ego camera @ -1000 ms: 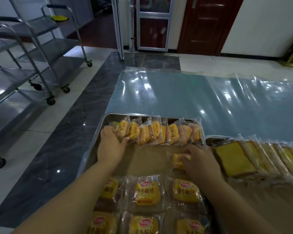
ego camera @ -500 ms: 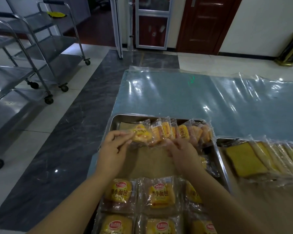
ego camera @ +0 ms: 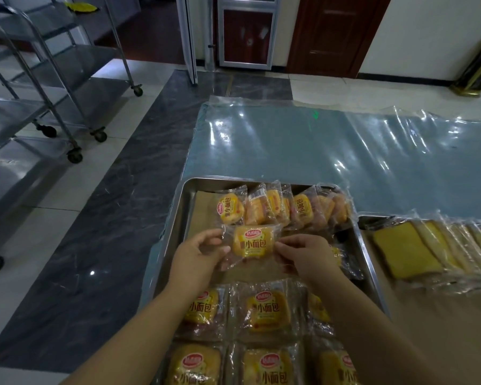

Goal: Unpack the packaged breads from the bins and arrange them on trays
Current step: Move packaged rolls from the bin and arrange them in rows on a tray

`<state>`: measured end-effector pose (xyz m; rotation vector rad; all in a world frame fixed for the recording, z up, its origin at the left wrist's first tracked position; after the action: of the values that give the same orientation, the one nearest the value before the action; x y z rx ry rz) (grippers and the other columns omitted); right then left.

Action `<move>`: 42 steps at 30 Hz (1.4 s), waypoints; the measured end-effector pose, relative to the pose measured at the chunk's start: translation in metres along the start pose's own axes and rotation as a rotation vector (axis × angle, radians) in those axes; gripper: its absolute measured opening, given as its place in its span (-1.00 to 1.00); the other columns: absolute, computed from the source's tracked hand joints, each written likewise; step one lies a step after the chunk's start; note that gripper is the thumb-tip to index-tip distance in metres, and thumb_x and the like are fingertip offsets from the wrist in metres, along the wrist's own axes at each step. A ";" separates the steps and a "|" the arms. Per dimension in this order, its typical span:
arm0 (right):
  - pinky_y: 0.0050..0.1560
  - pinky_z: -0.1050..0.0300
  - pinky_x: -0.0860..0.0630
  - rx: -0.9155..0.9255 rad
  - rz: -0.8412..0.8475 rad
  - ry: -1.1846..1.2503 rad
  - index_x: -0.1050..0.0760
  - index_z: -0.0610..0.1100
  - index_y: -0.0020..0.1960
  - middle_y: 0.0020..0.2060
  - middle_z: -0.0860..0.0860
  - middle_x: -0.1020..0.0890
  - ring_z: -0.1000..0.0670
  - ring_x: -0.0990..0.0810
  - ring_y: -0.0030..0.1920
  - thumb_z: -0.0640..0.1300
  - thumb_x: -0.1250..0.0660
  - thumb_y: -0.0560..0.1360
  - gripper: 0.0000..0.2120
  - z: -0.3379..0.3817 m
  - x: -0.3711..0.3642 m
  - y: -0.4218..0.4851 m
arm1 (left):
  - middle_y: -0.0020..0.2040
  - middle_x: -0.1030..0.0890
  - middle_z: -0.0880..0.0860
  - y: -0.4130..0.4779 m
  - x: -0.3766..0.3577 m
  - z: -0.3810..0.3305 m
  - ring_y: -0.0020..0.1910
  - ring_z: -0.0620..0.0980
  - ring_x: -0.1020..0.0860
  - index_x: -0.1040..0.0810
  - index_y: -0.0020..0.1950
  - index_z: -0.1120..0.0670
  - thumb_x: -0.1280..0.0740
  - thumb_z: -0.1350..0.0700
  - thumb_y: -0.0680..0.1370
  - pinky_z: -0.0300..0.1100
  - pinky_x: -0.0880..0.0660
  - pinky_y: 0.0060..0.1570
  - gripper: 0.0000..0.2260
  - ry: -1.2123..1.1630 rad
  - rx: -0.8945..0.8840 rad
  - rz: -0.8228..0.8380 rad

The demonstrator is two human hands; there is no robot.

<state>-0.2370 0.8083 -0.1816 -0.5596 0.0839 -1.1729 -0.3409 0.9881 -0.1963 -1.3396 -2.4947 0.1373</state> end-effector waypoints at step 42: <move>-0.22 0.15 -0.50 0.408 -0.242 -0.872 -0.44 -0.04 -0.01 -0.15 0.08 -0.51 0.08 -0.50 -0.21 0.06 -0.28 0.50 -0.82 0.016 -0.006 0.035 | 0.32 -0.22 -0.03 0.045 0.009 0.011 0.33 -0.01 -0.22 -0.26 0.44 -0.06 -0.39 0.18 0.42 -0.10 -0.30 0.29 -0.38 0.951 -0.289 0.207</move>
<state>-0.2042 0.8289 -0.1848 -0.6810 -0.9690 -1.0480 -0.3132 1.0219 -0.2150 -1.3221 -1.6025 -0.6790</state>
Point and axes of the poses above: each hand's wrist, its own y-axis towards the middle knuckle, its own x-axis out of the back of the hand, z = x × y, the point moved 2 cm from there along y, towards the middle knuckle
